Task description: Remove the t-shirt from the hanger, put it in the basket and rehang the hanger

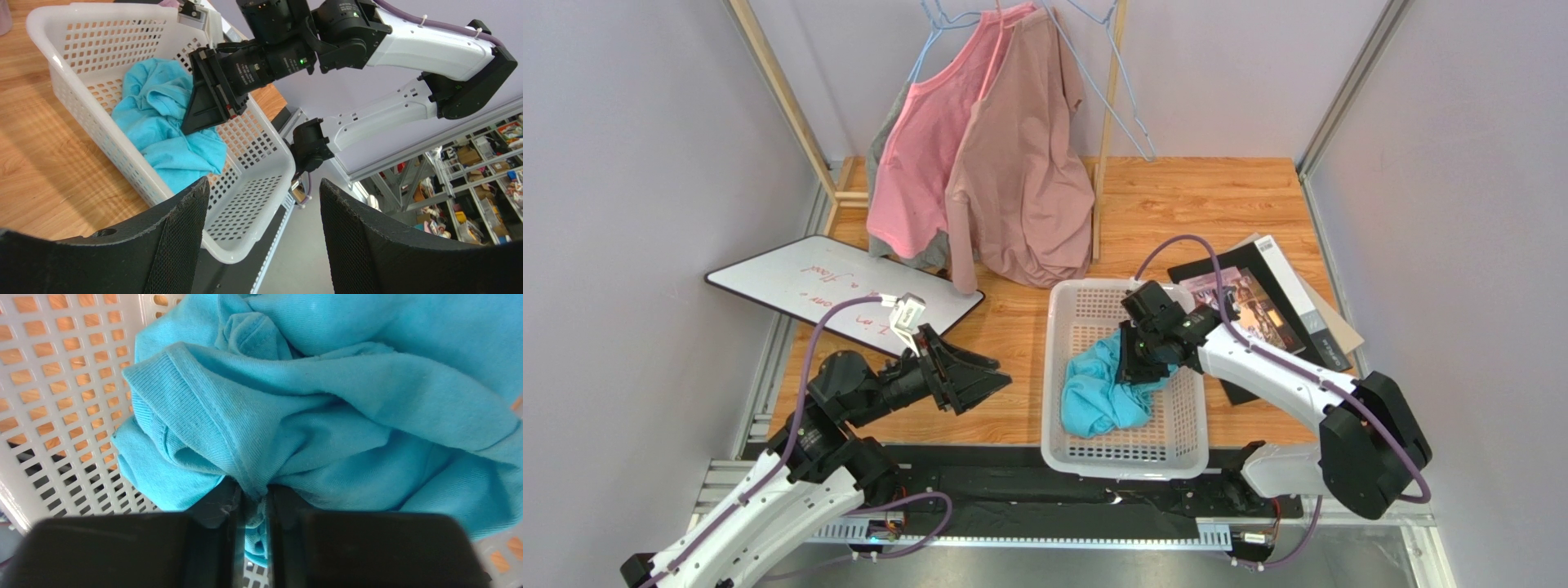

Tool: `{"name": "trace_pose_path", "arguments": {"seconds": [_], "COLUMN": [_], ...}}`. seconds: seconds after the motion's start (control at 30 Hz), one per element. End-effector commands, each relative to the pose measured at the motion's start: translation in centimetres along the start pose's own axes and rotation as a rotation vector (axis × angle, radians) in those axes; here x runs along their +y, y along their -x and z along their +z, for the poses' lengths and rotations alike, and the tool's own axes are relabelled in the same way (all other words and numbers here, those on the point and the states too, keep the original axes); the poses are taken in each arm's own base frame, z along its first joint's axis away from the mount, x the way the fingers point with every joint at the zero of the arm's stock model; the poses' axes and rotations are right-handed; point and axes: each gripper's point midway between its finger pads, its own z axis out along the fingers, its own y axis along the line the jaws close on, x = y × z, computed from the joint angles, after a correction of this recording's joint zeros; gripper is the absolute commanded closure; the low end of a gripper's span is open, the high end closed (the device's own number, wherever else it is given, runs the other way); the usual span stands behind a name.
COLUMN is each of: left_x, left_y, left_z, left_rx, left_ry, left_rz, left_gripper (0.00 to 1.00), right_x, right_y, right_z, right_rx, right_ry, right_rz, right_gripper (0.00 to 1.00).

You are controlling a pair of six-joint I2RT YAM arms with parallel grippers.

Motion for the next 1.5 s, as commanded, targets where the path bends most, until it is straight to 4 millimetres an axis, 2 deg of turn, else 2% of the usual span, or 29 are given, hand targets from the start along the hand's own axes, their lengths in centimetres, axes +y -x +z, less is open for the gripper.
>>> {"name": "trace_pose_path", "arguments": {"seconds": [0.0, 0.07, 0.17, 0.23, 0.27, 0.3, 0.33, 0.37, 0.43, 0.5, 0.53, 0.77, 0.83, 0.93, 1.1, 1.17, 1.2, 1.23, 1.3, 1.37, 1.47], "left_x": [-0.2, 0.0, -0.1, -0.2, -0.2, -0.1, -0.1, -0.2, -0.2, -0.1, -0.1, -0.3, -0.2, -0.2, 0.1, 0.3, 0.5, 0.7, 1.1, 1.3, 1.4], "left_y": [-0.1, -0.1, -0.2, -0.1, 0.0, 0.0, 0.1, 0.1, 0.1, 0.0, 0.0, 0.1, 0.1, 0.0, -0.2, -0.4, -0.5, -0.5, -0.8, -1.0, -1.2], "left_z": [0.0, 0.1, 0.3, 0.4, 0.4, 0.5, 0.5, 0.5, 0.5, 0.6, 0.7, 1.4, 1.7, 1.9, 2.0, 2.0, 2.1, 2.1, 2.2, 2.4, 2.4], "left_rx": [0.000, -0.009, 0.002, 0.001, -0.002, -0.003, -0.005, -0.004, 0.000, 0.005, 0.006, 0.019, 0.026, 0.027, 0.026, 0.029, 0.032, 0.030, 0.035, 0.038, 0.045], "left_ry": [-0.026, -0.018, -0.022, -0.025, -0.026, -0.022, -0.022, -0.021, -0.021, -0.015, -0.016, -0.027, -0.029, -0.032, -0.031, -0.028, -0.020, -0.012, -0.003, -0.001, 0.002], "left_rz": [0.026, 0.020, 0.014, 0.013, 0.013, 0.012, 0.013, 0.012, 0.011, 0.007, 0.007, 0.001, -0.005, -0.013, -0.023, -0.023, -0.023, -0.024, -0.031, -0.037, -0.044], "left_gripper": [0.28, 0.28, 0.28, 0.28, 0.28, 0.28, 0.28, 0.28, 0.28, 0.28, 0.28, 0.28, 0.28, 0.28, 0.28, 0.28, 0.28, 0.28, 0.28, 0.28, 0.28], "right_x": [1.9, 1.2, 2.2, 2.4, 2.1, 2.1, 2.4, 2.1, 2.5, 2.6, 2.7, 3.0, 2.7, 3.5, 3.4, 3.6, 3.3, 3.9, 3.9, 4.2, 3.2], "right_y": [2.6, 1.7, 0.8, 0.8, 0.7, 1.5, 1.5, 1.4, 2.0, 2.5, 2.5, 3.2, 3.1, 3.2, 2.3, 2.2, 1.6, 1.8, 0.8, 0.7, 0.6], "right_z": [0.8, 2.0, 2.5, 2.3, 2.0, 1.5, 1.1, 0.8, -0.4, -2.0, -2.7, -8.3, -8.6, -9.9, -9.7, -10.3, -10.0, -10.8, -10.7, -12.0, -13.5], "right_rx": [-0.205, -0.210, -0.171, -0.180, -0.183, -0.218, -0.226, -0.221, -0.253, -0.292, -0.309, -0.505, -0.546, -0.618, -0.667, -0.692, -0.701, -0.739, -0.762, -0.815, -0.894], "right_ry": [0.030, 0.023, 0.076, 0.060, 0.035, 0.015, 0.011, -0.005, 0.003, 0.009, 0.017, 0.170, 0.201, 0.307, 0.435, 0.489, 0.533, 0.608, 0.721, 0.814, 0.859], "right_rz": [-0.029, -0.004, -0.017, -0.044, -0.053, -0.065, -0.079, -0.090, -0.101, -0.106, -0.115, -0.101, -0.093, -0.065, 0.029, 0.064, 0.105, 0.118, 0.143, 0.150, 0.173], "right_gripper": [0.76, 0.74, 0.66, 0.60, 0.52, 0.48, 0.46, 0.35, 0.27, 0.12, 0.01, 0.00, 0.00, 0.00, 0.00, 0.00, 0.00, 0.00, 0.00, 0.00, 0.00]}}
